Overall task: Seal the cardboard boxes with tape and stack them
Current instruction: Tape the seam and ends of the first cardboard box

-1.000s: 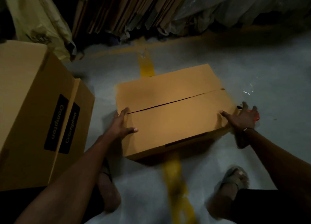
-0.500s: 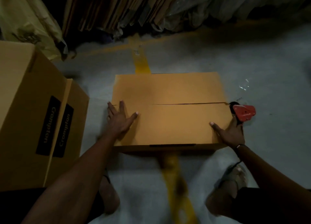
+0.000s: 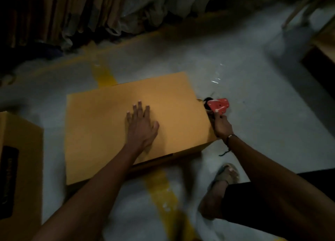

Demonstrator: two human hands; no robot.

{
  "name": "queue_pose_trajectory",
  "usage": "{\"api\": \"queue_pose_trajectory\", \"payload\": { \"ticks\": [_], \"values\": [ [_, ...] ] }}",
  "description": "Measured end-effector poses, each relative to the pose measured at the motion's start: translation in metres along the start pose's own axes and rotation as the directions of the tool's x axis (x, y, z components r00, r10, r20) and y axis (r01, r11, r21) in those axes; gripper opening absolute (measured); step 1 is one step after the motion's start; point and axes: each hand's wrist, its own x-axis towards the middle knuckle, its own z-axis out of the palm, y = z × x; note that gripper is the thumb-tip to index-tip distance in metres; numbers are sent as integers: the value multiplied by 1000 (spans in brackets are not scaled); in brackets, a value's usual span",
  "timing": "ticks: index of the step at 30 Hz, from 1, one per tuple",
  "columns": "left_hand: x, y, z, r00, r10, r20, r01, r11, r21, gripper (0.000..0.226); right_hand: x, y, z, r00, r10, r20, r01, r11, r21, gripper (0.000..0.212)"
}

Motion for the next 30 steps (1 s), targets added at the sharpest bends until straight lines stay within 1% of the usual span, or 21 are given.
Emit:
{"api": "queue_pose_trajectory", "payload": {
  "ticks": [3,5,7,8,10,13,15,17,20,23,26,28,30],
  "values": [
    [22,60,16,990,138,-40,-139,990,-26,72,36,23,-8,994,77,-72,-77,997,3,74],
    [38,90,31,982,180,-56,-182,982,-39,72,56,34,-12,991,102,-83,-103,995,-9,78],
    [50,108,49,981,186,-60,-189,981,-46,73,75,44,-13,993,113,-36,-115,992,-57,84],
    [53,111,57,981,184,-60,-186,982,-37,74,82,47,-11,992,123,-4,-123,991,-56,80],
    [57,114,76,981,187,-52,-187,982,-2,74,105,58,-6,988,151,2,-151,987,-45,72],
    [58,110,93,982,171,-74,-171,985,5,73,132,69,7,984,177,13,-176,981,-78,85],
    [58,109,97,980,171,-97,-172,985,0,73,145,73,19,983,183,17,-181,979,-93,82],
    [60,108,100,978,176,-110,-177,984,5,73,150,74,30,974,225,-5,-225,971,-76,80],
    [60,109,102,978,175,-111,-177,984,-9,73,159,80,43,962,268,-39,-271,960,-77,94],
    [60,108,102,980,174,-102,-176,984,-12,73,167,78,52,955,289,-63,-295,943,-152,84],
    [60,108,103,981,171,-94,-173,985,-23,73,166,67,48,929,355,-100,-367,917,-158,85],
    [60,109,104,980,172,-100,-176,984,-29,73,165,63,39,929,355,-105,-369,912,-177,87],
    [61,107,103,980,174,-97,-178,983,-36,74,158,59,27,936,322,-139,-347,910,-228,92]
  ]
}}
